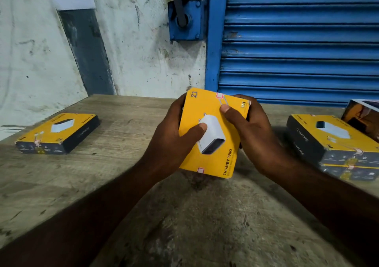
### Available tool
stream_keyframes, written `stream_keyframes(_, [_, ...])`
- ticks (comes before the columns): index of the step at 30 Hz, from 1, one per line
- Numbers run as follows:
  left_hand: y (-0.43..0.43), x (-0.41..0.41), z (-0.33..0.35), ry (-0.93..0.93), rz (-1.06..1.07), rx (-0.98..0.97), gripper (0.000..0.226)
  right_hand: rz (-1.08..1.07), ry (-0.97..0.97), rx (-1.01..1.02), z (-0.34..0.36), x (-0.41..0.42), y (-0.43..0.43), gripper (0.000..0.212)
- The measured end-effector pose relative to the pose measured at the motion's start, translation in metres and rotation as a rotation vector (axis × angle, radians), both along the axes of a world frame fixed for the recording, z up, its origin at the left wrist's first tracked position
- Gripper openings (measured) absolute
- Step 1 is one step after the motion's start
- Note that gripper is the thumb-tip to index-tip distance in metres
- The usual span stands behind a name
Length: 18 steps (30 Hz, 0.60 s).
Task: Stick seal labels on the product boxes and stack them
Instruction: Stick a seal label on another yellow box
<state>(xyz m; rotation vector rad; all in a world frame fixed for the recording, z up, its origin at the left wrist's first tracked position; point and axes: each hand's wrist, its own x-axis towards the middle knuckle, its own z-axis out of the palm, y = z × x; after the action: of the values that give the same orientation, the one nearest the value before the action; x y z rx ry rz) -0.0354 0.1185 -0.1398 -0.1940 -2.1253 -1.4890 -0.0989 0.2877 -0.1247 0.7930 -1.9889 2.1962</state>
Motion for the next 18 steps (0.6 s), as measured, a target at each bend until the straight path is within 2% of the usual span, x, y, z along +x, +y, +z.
stream_keyframes(4, [-0.001,0.001,0.001,-0.087,-0.122,-0.057,0.09,-0.06,-0.087,-0.044,0.006,-0.009,0.005,0.031])
stream_keyframes(8, [0.002,0.005,0.003,-0.16,-0.272,-0.007,0.095,-0.105,-0.105,-0.05,0.005,-0.018,0.008,0.036])
stream_keyframes(13, [0.005,0.006,0.002,-0.149,-0.291,-0.028,0.106,-0.097,-0.147,-0.041,0.003,-0.019,0.008,0.039])
stream_keyframes(18, [0.004,0.003,0.0,-0.143,-0.239,0.093,0.091,-0.017,-0.228,-0.036,0.004,-0.017,0.007,0.039])
